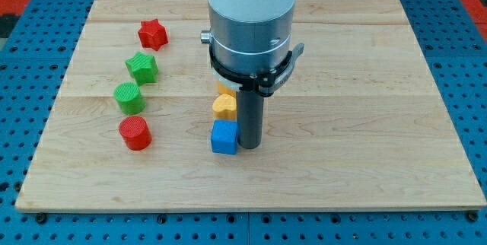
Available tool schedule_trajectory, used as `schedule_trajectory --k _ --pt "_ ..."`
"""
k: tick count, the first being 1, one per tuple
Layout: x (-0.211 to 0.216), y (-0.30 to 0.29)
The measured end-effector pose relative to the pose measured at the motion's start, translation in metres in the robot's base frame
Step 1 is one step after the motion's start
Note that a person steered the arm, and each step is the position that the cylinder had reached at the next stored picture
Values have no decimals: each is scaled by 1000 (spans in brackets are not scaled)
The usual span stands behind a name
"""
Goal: Move the blue cube to the right of the blue triangle
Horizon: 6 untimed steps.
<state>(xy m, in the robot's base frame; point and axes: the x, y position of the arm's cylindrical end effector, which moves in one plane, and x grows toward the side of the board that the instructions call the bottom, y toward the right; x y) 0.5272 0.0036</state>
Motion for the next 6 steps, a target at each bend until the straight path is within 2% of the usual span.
schedule_trajectory --k 2,3,6 --pt "18 14" --pt "28 -40" --pt "-39 -56"
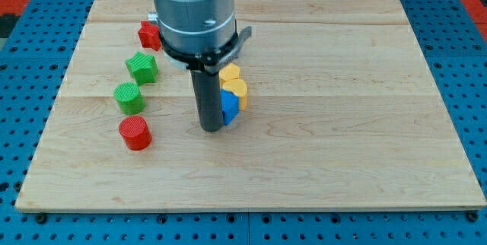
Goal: Move the blue cube to the right of the blue triangle
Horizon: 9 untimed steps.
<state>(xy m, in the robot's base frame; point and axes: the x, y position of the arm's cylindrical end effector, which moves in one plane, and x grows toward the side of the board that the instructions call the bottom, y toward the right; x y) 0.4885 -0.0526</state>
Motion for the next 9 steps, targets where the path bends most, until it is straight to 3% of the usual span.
schedule_trajectory --k 4,7,9 --pt "-70 34" --pt "-88 122" --pt "-126 113"
